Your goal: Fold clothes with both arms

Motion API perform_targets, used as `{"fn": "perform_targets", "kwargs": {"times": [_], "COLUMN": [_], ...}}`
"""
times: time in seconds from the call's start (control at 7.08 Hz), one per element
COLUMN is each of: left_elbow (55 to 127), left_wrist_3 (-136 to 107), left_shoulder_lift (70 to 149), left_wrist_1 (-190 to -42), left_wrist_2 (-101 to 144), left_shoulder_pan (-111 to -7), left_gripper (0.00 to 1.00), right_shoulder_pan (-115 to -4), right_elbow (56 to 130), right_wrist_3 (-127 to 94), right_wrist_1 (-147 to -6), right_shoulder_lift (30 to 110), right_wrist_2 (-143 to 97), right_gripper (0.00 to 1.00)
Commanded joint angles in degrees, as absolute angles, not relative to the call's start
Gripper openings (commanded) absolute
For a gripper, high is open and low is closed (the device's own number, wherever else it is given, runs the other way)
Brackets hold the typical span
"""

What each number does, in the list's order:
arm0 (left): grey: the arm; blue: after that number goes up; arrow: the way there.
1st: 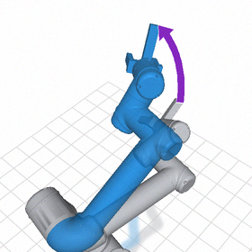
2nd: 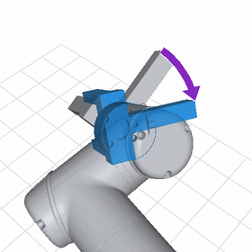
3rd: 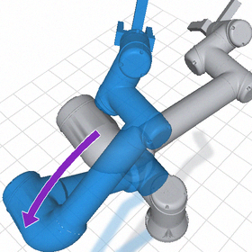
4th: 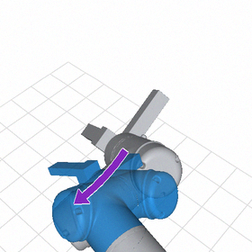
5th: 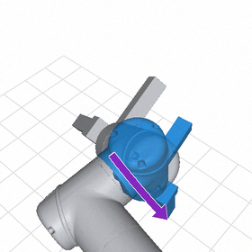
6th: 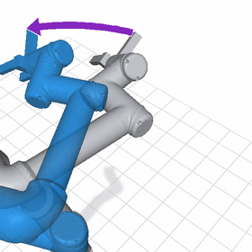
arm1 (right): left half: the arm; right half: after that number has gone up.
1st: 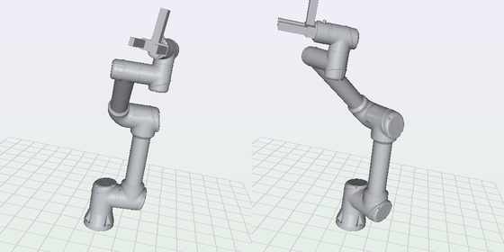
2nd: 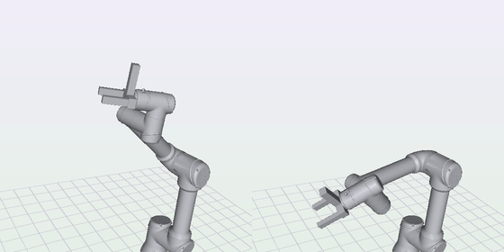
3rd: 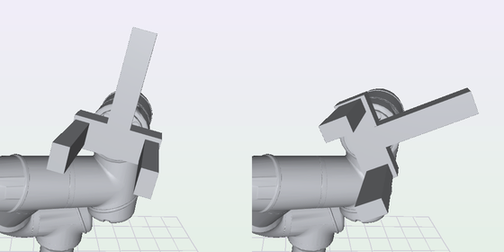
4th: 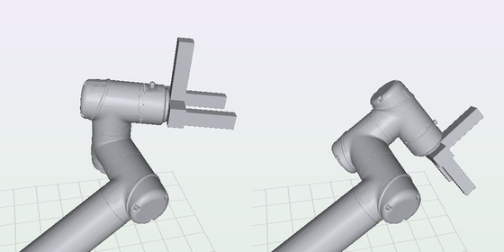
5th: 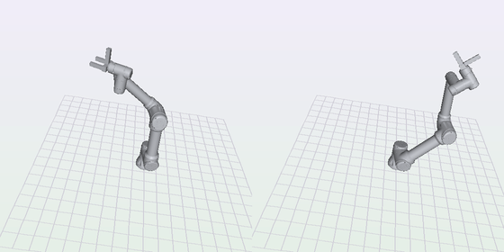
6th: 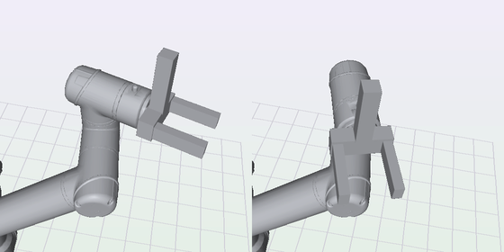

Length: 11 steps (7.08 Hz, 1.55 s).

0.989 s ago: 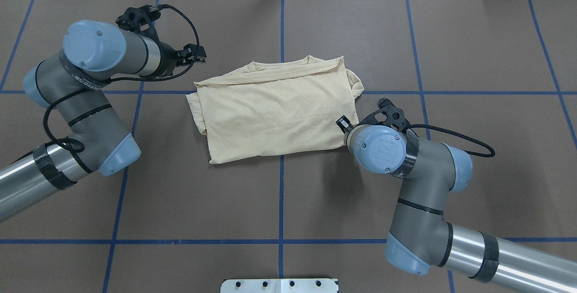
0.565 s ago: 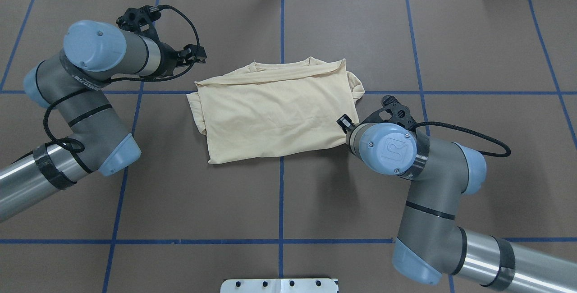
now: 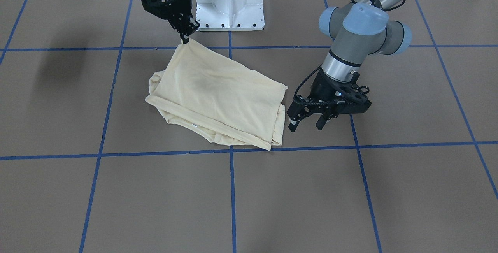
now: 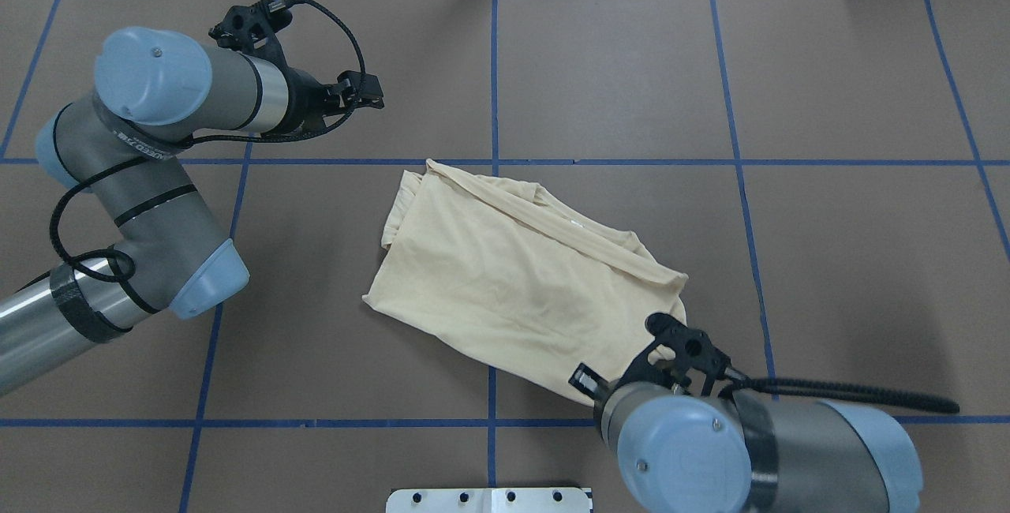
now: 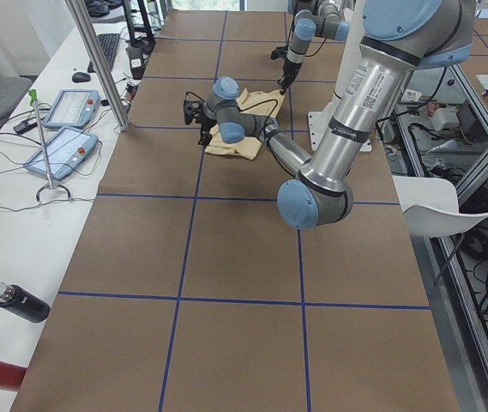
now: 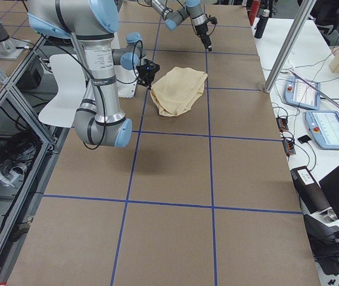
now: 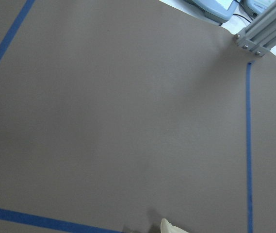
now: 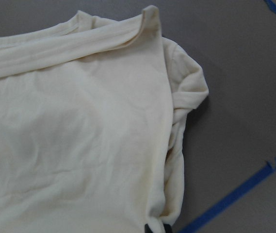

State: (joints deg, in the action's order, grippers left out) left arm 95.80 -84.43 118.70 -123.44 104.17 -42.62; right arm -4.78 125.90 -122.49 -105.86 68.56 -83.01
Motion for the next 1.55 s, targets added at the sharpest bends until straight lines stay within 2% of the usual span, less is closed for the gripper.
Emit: {"fn": "perform_targets", "kwargs": {"times": [0.0,0.28,0.42,0.71,1.13,1.41], "left_elbow": [99.40,105.69,108.17,115.97,116.19,116.28], "left_wrist_3": [-86.74,-91.81,-92.11,-94.90,-96.68,-97.46], "left_shoulder_lift": [118.91,117.00,114.89,111.82,110.66,109.07], "left_wrist_1": [-123.49,-122.87,-122.78,-111.42,-109.07,-109.16], "left_wrist_2": [111.06,111.10,111.27,110.57,110.48,105.94], "left_shoulder_pan": [-42.10,-41.49,-39.05,-33.08,-31.20,-28.75], "left_gripper": [1.00,0.99,0.98,0.99,0.99,0.99], "right_shoulder_pan": [1.57,0.89,-1.99,-10.76,-23.08,-29.24], "right_elbow": [128.23,131.55,131.49,129.21,117.81,116.55], "right_wrist_3": [-122.69,-121.73,-119.21,-111.04,-103.83,-93.75], "right_wrist_1": [-110.39,-109.69,-109.51,-107.68,-88.72,-88.59], "right_shoulder_lift": [71.08,75.48,74.45,70.50,69.52,69.43], "right_wrist_2": [-80.09,-80.33,-80.59,-80.51,-86.19,-91.55], "right_gripper": [0.99,1.00,1.00,1.00,1.00,1.00]}}
